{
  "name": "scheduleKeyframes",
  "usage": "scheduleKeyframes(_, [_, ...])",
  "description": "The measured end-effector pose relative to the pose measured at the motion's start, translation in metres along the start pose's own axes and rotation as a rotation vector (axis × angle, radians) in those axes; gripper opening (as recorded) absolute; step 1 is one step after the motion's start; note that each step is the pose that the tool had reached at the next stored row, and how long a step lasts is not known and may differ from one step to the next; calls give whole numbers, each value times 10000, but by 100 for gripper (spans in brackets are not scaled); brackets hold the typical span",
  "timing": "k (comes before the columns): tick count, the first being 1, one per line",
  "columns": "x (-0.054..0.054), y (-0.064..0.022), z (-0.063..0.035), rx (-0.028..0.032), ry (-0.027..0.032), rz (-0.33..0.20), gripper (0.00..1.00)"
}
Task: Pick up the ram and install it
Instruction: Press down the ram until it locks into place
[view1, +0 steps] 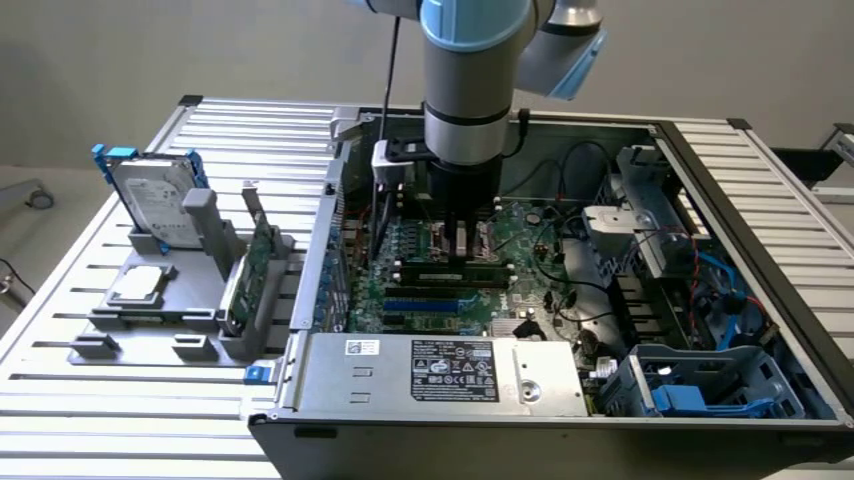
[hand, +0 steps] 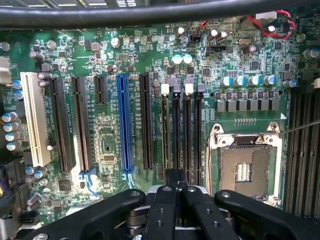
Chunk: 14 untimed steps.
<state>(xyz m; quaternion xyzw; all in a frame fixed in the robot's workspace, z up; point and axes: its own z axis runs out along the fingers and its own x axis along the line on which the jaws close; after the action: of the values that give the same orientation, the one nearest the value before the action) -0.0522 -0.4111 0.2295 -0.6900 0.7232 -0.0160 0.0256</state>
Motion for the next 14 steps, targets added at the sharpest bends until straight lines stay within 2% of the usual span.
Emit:
scheduleKeyframes(7, [-13,2,24,-41,2,0,11])
scheduleKeyframes(10, [-13,2,23,-112,5,0,11])
scheduleKeyframes(14, [-15,0,-9,-239,1,6,11])
